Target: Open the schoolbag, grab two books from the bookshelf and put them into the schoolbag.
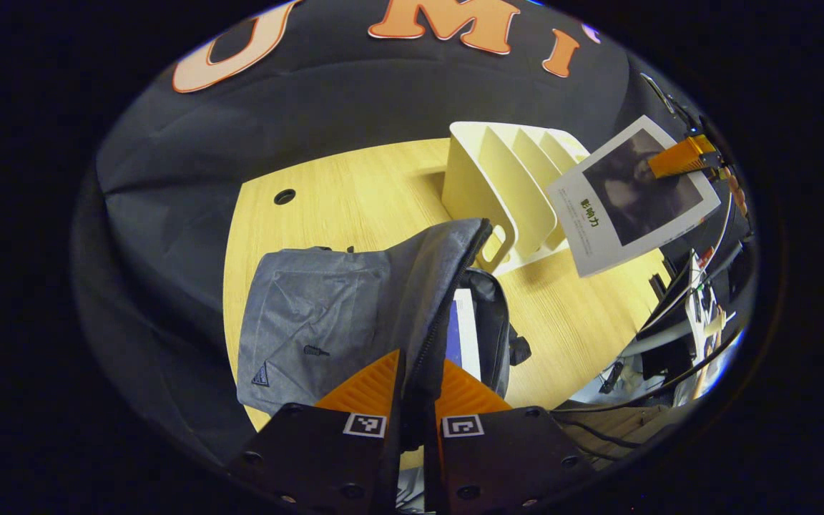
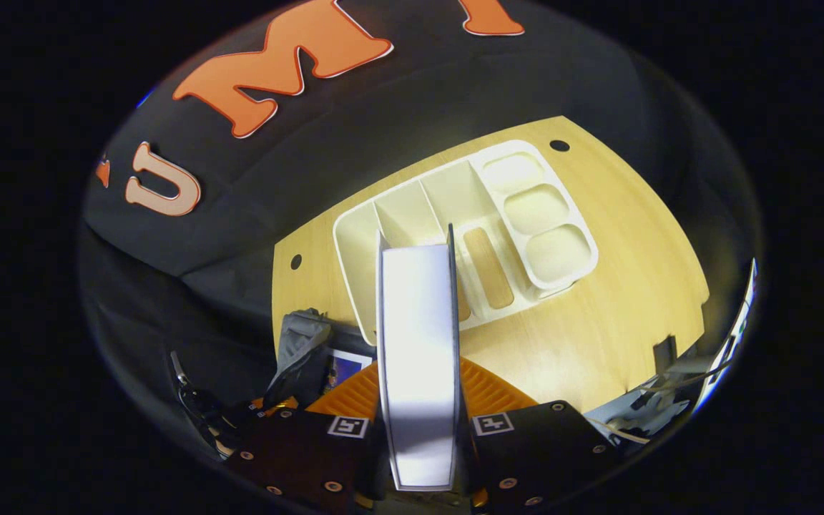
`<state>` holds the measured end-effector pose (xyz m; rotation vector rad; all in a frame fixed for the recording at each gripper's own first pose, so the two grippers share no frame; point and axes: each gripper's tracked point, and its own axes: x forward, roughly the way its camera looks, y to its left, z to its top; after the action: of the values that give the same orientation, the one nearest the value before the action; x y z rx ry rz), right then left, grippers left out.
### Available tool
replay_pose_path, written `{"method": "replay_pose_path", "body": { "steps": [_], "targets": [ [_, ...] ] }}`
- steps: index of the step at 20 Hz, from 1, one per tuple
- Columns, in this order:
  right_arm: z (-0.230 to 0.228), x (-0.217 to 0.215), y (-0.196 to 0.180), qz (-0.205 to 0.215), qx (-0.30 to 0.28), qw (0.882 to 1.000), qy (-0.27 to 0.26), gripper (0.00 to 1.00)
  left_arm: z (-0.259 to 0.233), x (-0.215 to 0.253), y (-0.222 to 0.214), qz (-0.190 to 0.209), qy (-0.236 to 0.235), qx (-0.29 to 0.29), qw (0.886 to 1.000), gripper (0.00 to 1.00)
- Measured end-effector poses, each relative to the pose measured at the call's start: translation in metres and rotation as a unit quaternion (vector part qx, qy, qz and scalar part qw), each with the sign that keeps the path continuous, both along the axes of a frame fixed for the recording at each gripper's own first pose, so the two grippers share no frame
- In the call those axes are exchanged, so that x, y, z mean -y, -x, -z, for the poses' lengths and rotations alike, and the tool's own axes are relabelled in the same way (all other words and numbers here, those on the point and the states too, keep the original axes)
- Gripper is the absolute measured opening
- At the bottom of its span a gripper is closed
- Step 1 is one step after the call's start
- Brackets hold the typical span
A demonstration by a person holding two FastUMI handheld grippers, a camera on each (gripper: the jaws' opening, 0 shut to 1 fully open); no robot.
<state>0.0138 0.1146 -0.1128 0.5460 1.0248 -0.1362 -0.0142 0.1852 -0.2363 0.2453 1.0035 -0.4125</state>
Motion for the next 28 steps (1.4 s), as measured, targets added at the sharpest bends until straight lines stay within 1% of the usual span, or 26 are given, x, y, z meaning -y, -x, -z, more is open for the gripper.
{"method": "replay_pose_path", "body": {
  "steps": [2, 5, 9, 11, 14, 19, 22, 26, 28],
  "targets": [
    [0.009, -0.005, 0.014, 0.015, 0.002, 1.000, -0.002, 0.38, 0.002, -0.001, 0.003, 0.019, -0.006, -0.004, 1.000, 0.14],
    [0.018, -0.017, 0.037, 0.034, 0.001, 0.999, -0.019, 0.39, 0.000, -0.003, 0.004, 0.048, -0.014, -0.001, 0.999, 0.14],
    [0.025, -0.033, 0.059, 0.054, 0.009, 0.998, -0.035, 0.38, -0.004, -0.008, 0.001, 0.070, -0.019, 0.000, 0.997, 0.14],
    [0.024, -0.055, 0.064, 0.053, 0.018, 0.996, -0.067, 0.38, -0.007, -0.012, -0.001, 0.076, -0.019, 0.004, 0.997, 0.14],
    [0.031, -0.092, 0.061, 0.041, 0.029, 0.992, -0.117, 0.38, -0.012, -0.015, -0.004, 0.080, -0.016, 0.007, 0.997, 0.14],
    [0.054, -0.141, 0.044, 0.019, 0.035, 0.986, -0.162, 0.39, -0.022, -0.020, -0.011, 0.077, -0.006, 0.016, 0.997, 0.14],
    [0.067, -0.160, 0.033, 0.004, 0.044, 0.983, -0.177, 0.39, -0.033, -0.021, -0.017, 0.067, 0.002, 0.023, 0.998, 0.14],
    [0.079, -0.183, 0.023, -0.012, 0.061, 0.975, -0.212, 0.38, -0.044, -0.023, -0.024, 0.056, 0.007, 0.031, 0.998, 0.14],
    [0.090, -0.195, 0.013, -0.016, 0.068, 0.971, -0.228, 0.38, -0.050, -0.022, -0.025, 0.054, 0.008, 0.034, 0.998, 0.14]
  ]
}}
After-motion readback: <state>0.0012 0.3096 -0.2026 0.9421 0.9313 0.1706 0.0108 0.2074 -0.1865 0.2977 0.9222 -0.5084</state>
